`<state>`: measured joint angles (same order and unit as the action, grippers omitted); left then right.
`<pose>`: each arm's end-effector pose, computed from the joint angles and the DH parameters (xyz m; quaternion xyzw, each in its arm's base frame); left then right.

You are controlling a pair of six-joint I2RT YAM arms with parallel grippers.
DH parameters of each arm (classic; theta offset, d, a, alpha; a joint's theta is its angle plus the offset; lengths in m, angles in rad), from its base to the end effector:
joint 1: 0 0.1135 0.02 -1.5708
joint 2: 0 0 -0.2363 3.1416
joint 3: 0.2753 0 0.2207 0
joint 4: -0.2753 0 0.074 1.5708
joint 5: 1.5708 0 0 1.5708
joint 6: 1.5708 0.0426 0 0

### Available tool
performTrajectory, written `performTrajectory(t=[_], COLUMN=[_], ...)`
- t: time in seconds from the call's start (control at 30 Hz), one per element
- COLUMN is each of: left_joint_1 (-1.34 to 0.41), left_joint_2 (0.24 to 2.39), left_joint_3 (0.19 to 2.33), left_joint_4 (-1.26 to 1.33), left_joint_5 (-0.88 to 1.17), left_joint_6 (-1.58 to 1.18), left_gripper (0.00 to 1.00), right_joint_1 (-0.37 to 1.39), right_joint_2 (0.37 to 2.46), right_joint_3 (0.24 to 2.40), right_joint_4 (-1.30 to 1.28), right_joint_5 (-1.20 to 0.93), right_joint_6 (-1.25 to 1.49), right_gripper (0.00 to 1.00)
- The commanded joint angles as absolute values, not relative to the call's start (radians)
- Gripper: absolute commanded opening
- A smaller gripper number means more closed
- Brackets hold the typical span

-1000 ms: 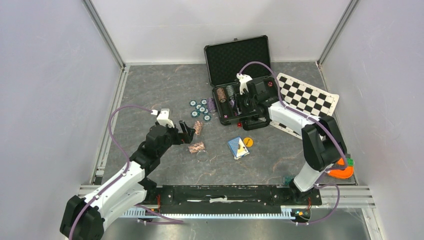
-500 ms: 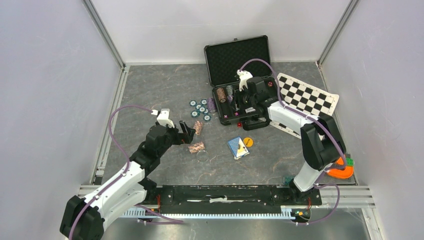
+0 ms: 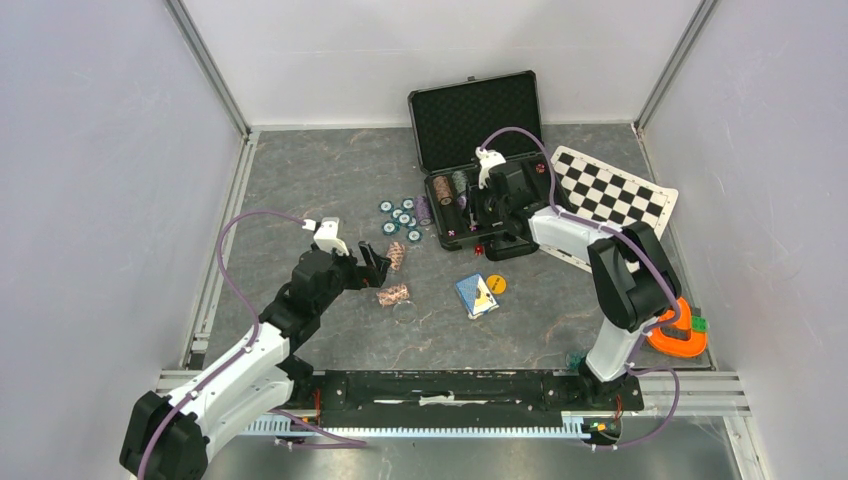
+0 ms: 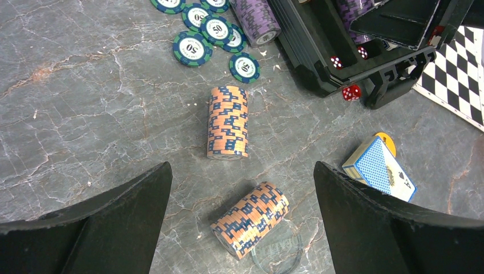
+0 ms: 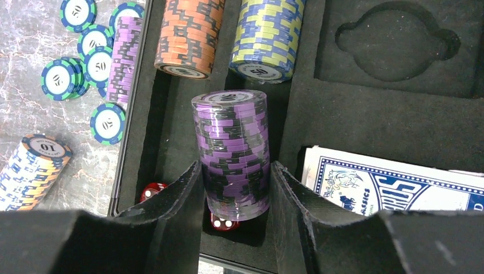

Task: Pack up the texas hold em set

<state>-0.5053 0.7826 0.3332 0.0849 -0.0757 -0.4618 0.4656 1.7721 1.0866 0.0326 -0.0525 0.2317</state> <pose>0.1579 -0.0837 0.2004 -0.0036 0.8232 -0.2359 0.5163 0.3227 0.1646 0.1862 -0.1161 0.8887 0.1734 0.4082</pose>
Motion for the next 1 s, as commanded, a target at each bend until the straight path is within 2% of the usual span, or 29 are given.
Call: performTrajectory(t=[0.0,0.07,0.13,0.23,0.53,0.6,0.8,0.9,0.97], left_joint_1=[-0.503,-0.503,-0.504,-0.503,-0.504,-0.503,-0.504,-0.504,-0.504], left_joint_2=[0.773,0.773,0.772,0.771,0.773,0.776,0.772,0.773,0.773], left_joint_3=[0.337,0.337,0.337,0.337,0.339,0.338,0.337,0.339,0.339], left_joint_4=[0.127,0.127,0.127,0.127,0.126,0.126,0.126,0.127,0.127], left_joint_5=[-0.073,-0.072,-0.072,-0.072,-0.071,-0.070,-0.072,-0.068,-0.065], left_joint_6=[-0.426,-0.426,-0.426,-0.425,-0.426,-0.426,-0.425,-0.425,-0.425], left_gripper=[1.00,1.00,1.00,1.00,1.00,1.00,1.00,1.00,1.00], right_joint_1=[0.466,0.466,0.466,0.467,0.467,0.466,0.469,0.475,0.481], right_joint_2=[1.734,1.731,1.729,1.719,1.628,1.629,1.591,1.580,1.575], right_joint_3=[1.072,1.073,1.076,1.077,1.029,1.035,0.983,0.949,0.922], right_joint_4=[0.118,0.121,0.121,0.119,0.098,0.078,0.063,0.071,0.084], right_joint_5=[-0.006,-0.006,-0.007,-0.006,0.037,0.032,0.012,0.003,0.003], right_joint_6=[0.269,0.271,0.271,0.271,0.250,0.238,0.237,0.243,0.251], right_gripper=[0.42,0.60,0.68,0.75,0.72,0.64,0.26,0.14,0.13])
